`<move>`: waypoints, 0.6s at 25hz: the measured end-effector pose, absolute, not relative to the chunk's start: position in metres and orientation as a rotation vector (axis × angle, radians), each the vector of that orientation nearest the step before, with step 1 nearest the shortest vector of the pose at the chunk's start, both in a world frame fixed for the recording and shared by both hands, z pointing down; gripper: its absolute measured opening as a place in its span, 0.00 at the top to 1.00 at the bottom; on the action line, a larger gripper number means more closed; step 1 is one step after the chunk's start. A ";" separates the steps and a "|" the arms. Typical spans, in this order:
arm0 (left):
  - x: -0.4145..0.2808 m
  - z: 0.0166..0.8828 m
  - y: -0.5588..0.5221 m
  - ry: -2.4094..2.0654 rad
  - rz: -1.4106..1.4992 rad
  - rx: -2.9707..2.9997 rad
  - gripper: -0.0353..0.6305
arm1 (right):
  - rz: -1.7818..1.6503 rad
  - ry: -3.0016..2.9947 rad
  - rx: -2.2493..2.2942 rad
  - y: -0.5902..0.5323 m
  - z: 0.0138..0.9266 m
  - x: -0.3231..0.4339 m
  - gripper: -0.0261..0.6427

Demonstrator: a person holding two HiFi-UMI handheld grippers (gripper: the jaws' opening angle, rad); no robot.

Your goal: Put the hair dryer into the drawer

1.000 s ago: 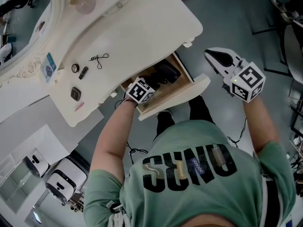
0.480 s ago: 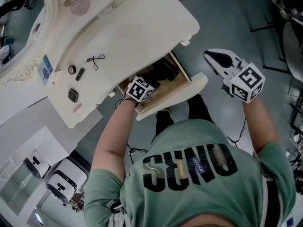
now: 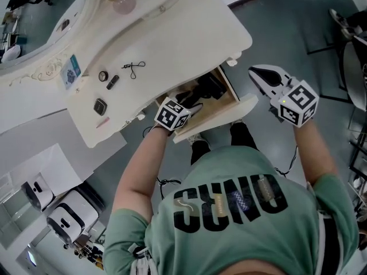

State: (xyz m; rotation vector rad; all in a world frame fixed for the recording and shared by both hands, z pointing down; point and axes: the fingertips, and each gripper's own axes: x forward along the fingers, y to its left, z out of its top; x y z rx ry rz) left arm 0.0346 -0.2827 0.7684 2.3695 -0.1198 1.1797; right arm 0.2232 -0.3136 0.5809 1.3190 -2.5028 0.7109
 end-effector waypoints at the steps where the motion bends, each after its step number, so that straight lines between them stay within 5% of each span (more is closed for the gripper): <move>1: 0.033 0.755 -0.283 -0.127 1.151 2.385 0.52 | 0.694 -2.509 1.310 -0.315 0.574 0.218 0.97; 15: -0.070 0.533 -0.298 -0.527 0.522 2.628 0.54 | 0.542 -2.616 1.253 -0.327 0.460 0.138 0.97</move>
